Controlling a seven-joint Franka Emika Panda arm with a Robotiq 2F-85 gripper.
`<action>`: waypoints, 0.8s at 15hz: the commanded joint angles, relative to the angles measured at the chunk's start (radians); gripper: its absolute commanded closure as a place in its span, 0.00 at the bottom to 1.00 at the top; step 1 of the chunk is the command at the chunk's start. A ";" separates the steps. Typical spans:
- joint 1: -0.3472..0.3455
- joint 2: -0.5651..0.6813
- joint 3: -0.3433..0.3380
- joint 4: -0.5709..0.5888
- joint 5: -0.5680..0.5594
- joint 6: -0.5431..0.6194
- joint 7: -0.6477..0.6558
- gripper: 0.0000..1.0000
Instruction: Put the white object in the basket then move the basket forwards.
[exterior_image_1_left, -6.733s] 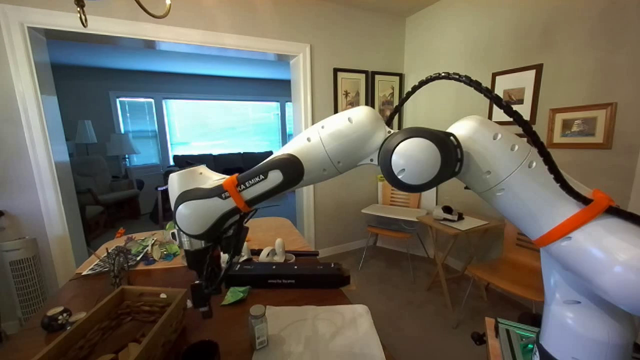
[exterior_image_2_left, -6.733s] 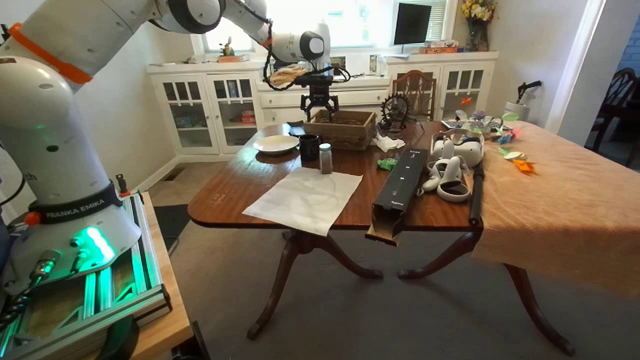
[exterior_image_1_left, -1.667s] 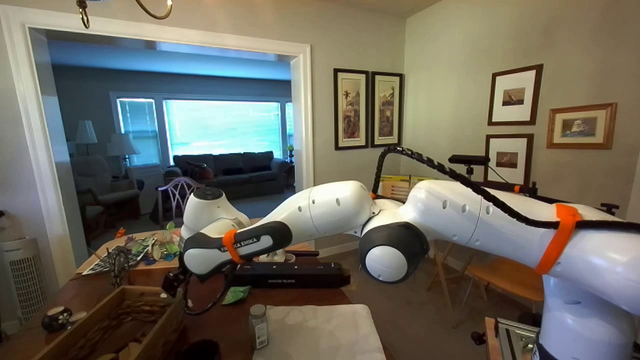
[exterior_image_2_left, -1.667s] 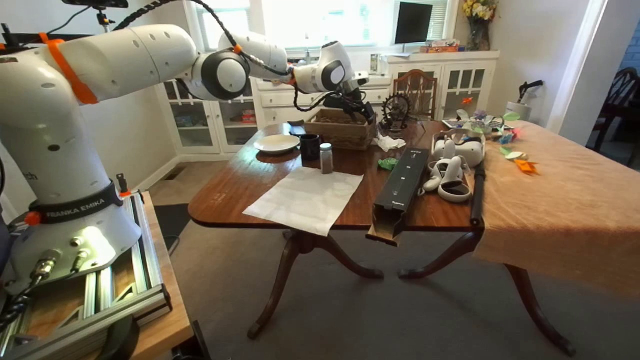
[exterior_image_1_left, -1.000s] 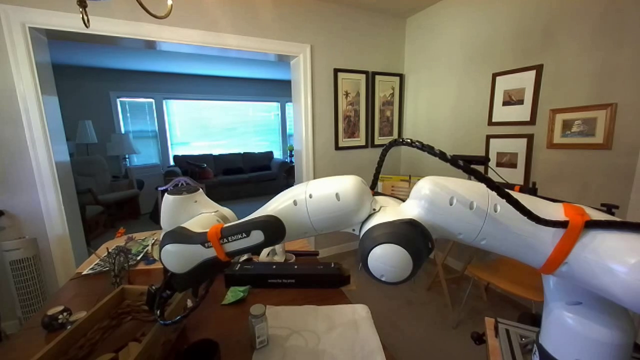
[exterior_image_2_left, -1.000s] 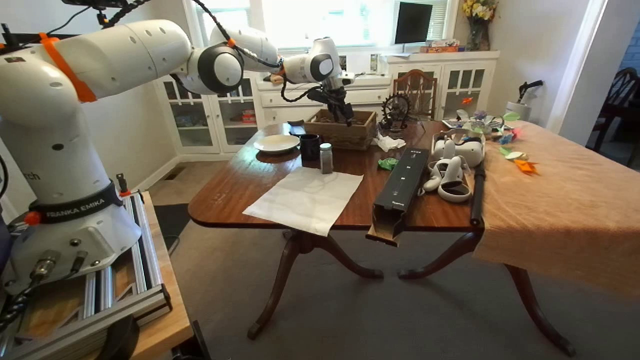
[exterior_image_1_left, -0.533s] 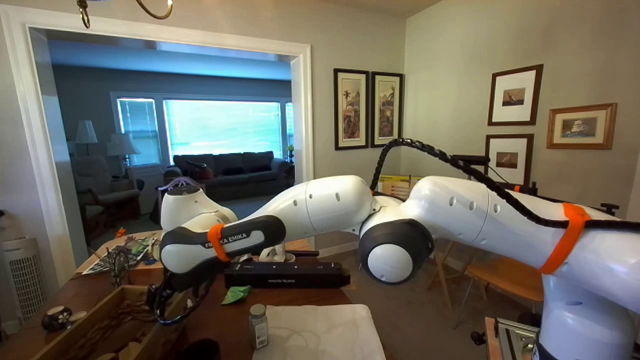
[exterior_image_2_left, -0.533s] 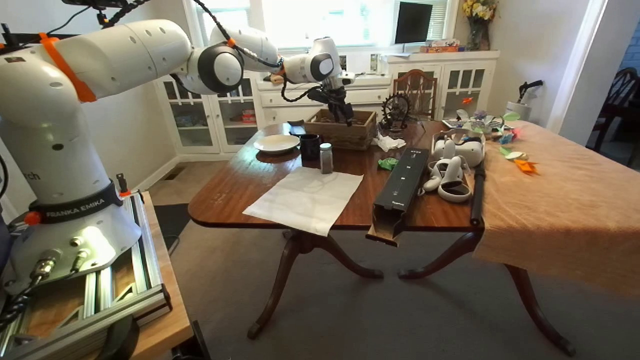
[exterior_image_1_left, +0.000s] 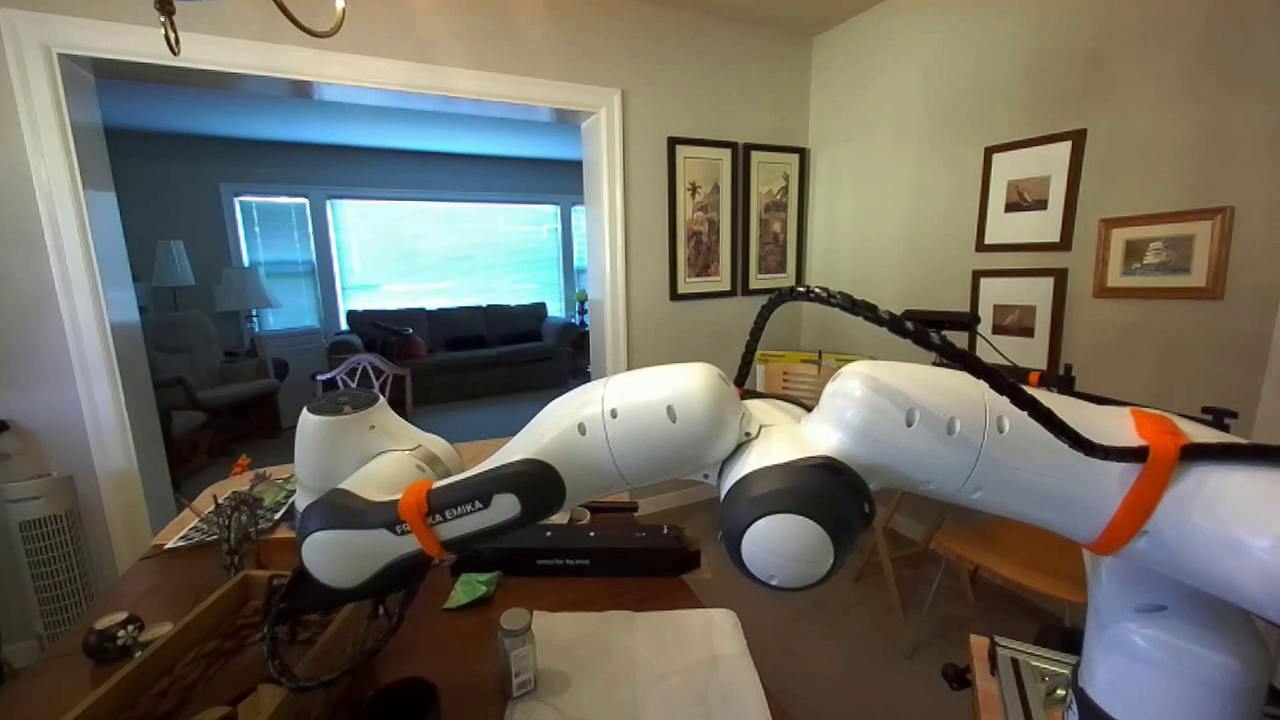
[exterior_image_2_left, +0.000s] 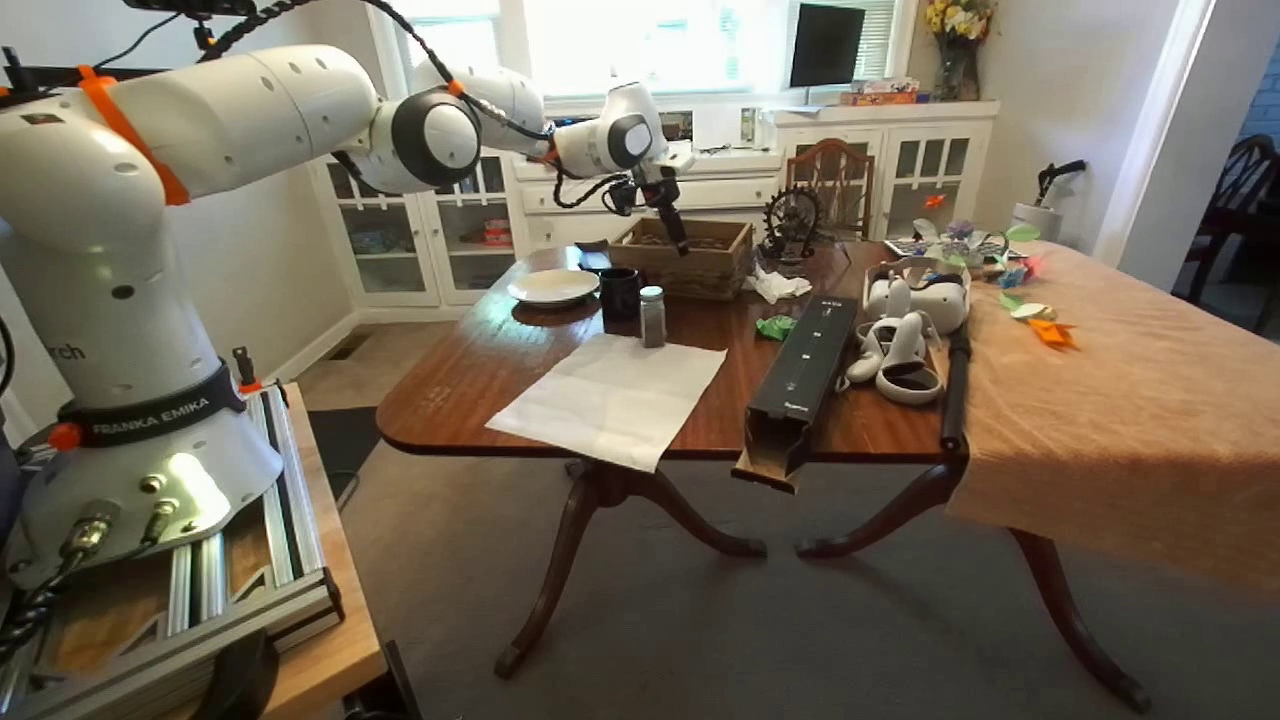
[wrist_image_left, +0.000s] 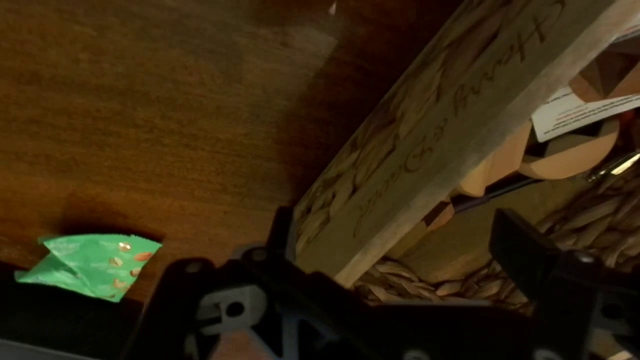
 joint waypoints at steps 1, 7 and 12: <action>0.042 0.010 -0.042 -0.018 -0.011 0.005 0.173 0.00; 0.073 0.014 -0.054 -0.036 -0.008 0.004 0.260 0.51; 0.078 0.013 -0.049 -0.046 -0.007 0.004 0.270 0.89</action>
